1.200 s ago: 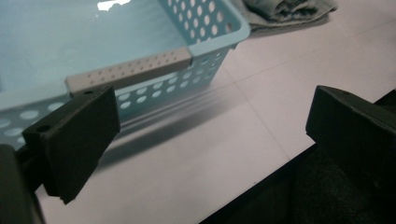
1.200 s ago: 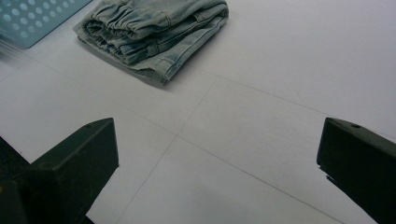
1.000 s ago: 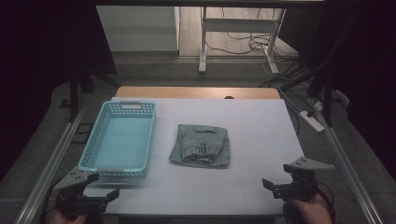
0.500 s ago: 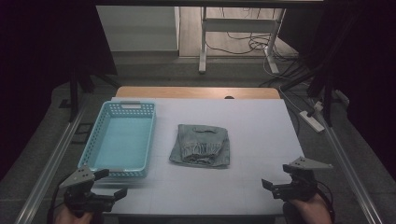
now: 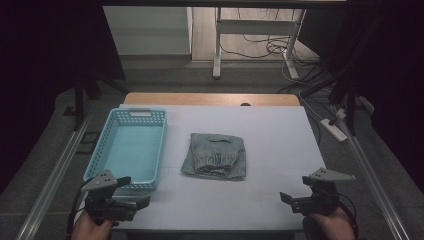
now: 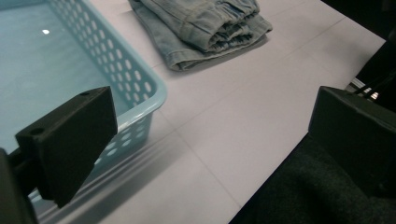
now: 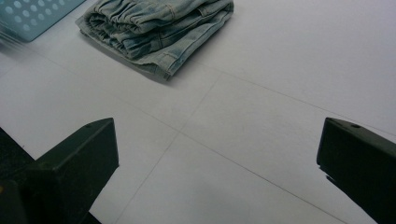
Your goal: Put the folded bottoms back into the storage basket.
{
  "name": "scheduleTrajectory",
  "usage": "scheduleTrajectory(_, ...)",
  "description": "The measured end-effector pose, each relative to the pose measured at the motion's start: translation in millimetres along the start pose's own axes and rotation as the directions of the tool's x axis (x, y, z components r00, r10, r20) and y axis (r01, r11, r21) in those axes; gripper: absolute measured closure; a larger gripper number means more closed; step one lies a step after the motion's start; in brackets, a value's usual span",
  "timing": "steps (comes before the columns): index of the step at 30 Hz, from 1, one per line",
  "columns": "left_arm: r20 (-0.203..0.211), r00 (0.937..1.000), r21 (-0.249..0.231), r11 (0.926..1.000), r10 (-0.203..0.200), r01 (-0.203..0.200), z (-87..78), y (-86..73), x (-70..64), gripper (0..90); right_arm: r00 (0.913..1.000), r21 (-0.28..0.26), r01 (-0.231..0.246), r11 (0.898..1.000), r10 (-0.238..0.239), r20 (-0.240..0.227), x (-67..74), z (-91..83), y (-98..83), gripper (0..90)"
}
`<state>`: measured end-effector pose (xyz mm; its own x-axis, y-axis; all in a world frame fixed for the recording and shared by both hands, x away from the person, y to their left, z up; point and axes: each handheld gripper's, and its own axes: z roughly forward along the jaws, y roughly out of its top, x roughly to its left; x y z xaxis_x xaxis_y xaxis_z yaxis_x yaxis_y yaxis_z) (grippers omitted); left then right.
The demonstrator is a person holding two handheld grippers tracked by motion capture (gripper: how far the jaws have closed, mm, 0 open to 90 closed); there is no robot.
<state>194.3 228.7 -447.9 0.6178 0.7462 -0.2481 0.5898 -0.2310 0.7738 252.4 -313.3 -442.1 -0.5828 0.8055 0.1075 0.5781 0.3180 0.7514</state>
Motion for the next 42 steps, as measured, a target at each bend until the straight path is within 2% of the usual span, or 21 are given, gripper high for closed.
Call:
scheduleTrajectory(4, 0.006, 0.9995, 0.005, 0.9995, 0.030, -0.030, 8.4, 6.2, -2.6, 0.7, 1.0000, 0.002, 0.002, 1.000, -0.002, 0.000, 0.1, 0.2, 0.1, 0.0)
scheduleTrajectory(8, 0.036, 0.9985, 0.010, 0.9991, 0.041, -0.042, 18.1, 11.5, -5.1, 0.7, 1.0000, 0.005, 0.001, 1.000, -0.001, -0.001, 0.2, 0.5, 0.2, 0.0)
scheduleTrajectory(10, 0.049, 0.9973, -0.006, 0.9986, 0.054, -0.053, 22.2, 13.4, -6.6, 0.3, 1.0000, 0.006, 0.000, 1.000, 0.000, -0.002, -0.1, 0.5, 0.2, 0.0)
scheduleTrajectory(13, 0.076, 0.9964, -0.021, 0.9991, 0.039, -0.038, 26.2, 17.3, -7.3, 0.2, 1.0000, 0.006, 0.001, 1.000, -0.001, -0.003, -0.2, 0.5, 0.2, 0.0)
scheduleTrajectory(18, 0.087, 0.9956, -0.022, 0.9993, 0.033, -0.031, 34.6, 22.8, -7.2, 0.0, 1.0000, 0.008, -0.001, 1.000, 0.001, -0.006, -0.4, 0.7, 0.3, 0.0)
scheduleTrajectory(21, 0.117, 0.9926, -0.036, 0.9990, 0.033, -0.029, 40.2, 25.3, -8.3, 0.0, 1.0000, 0.008, -0.002, 1.000, 0.002, -0.008, -0.6, 0.9, 0.4, 0.0)
scheduleTrajectory(23, 0.136, 0.9903, -0.029, 0.9992, 0.030, -0.026, 44.4, 27.3, -9.3, 0.0, 1.0000, 0.010, -0.003, 1.000, 0.003, -0.009, -0.8, 0.9, 0.4, 0.0)
scheduleTrajectory(34, 0.127, 0.9892, 0.025, 0.9968, 0.073, -0.076, 71.4, 36.1, -18.3, 0.2, 1.0000, 0.016, 0.000, 1.000, 0.000, -0.009, -0.4, 1.7, 0.7, 0.0)
scheduleTrajectory(42, 0.128, 0.9878, 0.062, 0.9934, 0.088, -0.097, 87.9, 44.6, -23.5, 1.0, 1.0000, 0.019, 0.001, 1.000, -0.001, -0.009, -0.3, 2.0, 0.7, 0.0)
